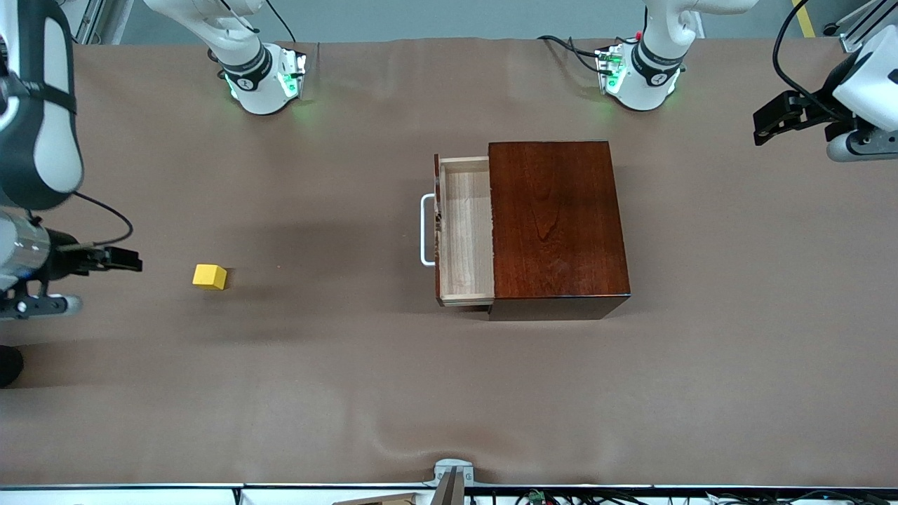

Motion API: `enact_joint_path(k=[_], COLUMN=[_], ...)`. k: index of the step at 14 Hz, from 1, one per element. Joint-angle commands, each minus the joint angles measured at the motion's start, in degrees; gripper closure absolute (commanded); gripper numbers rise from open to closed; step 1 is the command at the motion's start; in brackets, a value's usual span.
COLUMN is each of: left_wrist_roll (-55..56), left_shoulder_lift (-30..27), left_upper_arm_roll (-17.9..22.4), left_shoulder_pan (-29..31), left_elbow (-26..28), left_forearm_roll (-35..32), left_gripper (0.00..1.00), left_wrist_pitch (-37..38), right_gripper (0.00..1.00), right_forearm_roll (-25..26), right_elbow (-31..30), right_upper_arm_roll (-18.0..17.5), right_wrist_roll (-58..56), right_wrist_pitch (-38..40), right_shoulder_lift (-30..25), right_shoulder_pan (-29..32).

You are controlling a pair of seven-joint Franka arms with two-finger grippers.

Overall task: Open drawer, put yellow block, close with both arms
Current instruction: 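Reach the right gripper down and grasp the yellow cube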

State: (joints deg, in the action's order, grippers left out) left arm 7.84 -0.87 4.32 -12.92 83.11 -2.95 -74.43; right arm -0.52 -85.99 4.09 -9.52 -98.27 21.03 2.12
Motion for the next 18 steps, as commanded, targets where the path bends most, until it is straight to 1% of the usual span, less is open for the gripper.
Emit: enact_joint_path(k=[1, 4, 5, 6, 8, 10, 14, 18], left_wrist_roll=[-1.1, -3.3, -4.5, -4.6, -4.7, -4.6, -4.2, -4.1], left_shoulder_lift=[-6.0, -10.5, -11.5, -11.7, -11.7, -11.4, -9.8, -6.6], left_upper_arm_roll=[-0.5, -0.4, -0.3, -0.5, -0.7, -0.7, -0.5, -0.8], left_shoulder_pan=[2.2, 2.9, 3.3, 3.8, 3.8, 3.7, 3.5, 2.7], left_elbow=[8.9, 15.6, 16.8, 16.8, 16.6, 15.1, 12.9, 7.9], left_forearm_roll=[1.0, 1.0, 1.0, 1.1, 1.1, 2.8, 2.9, 2.4], left_gripper=[0.0, 0.0, 0.0, 0.0, 0.0, 0.0, 0.0, 0.0], left_wrist_pitch=[-4.0, -9.8, -10.9, -11.2, -11.1, -10.8, -10.3, -7.0], right_gripper=[0.0, 0.0, 0.0, 0.0, 0.0, 0.0, 0.0, 0.0], right_forearm_roll=[-3.9, -3.9, -3.9, -3.9, -4.0, -3.9, -4.1, -4.3], right_elbow=[-5.3, -10.8, -11.4, -11.7, -13.2, -16.9, -22.4, -27.2], right_upper_arm_roll=[-0.7, -0.7, -0.7, -0.7, -0.7, -0.7, -0.7, -0.8], right_wrist_roll=[-0.4, -0.4, -0.4, -0.4, -0.4, -0.4, -0.2, -0.2], right_wrist_pitch=[-6.1, -12.5, -13.3, -13.4, -14.0, -18.1, -24.1, -30.3], right_shoulder_lift=[1.0, 1.0, 1.1, 1.6, 2.3, 2.2, 2.2, 2.2], right_shoulder_pan=[2.4, 1.7, 1.6, 1.4, 1.5, 1.4, 1.4, 1.3])
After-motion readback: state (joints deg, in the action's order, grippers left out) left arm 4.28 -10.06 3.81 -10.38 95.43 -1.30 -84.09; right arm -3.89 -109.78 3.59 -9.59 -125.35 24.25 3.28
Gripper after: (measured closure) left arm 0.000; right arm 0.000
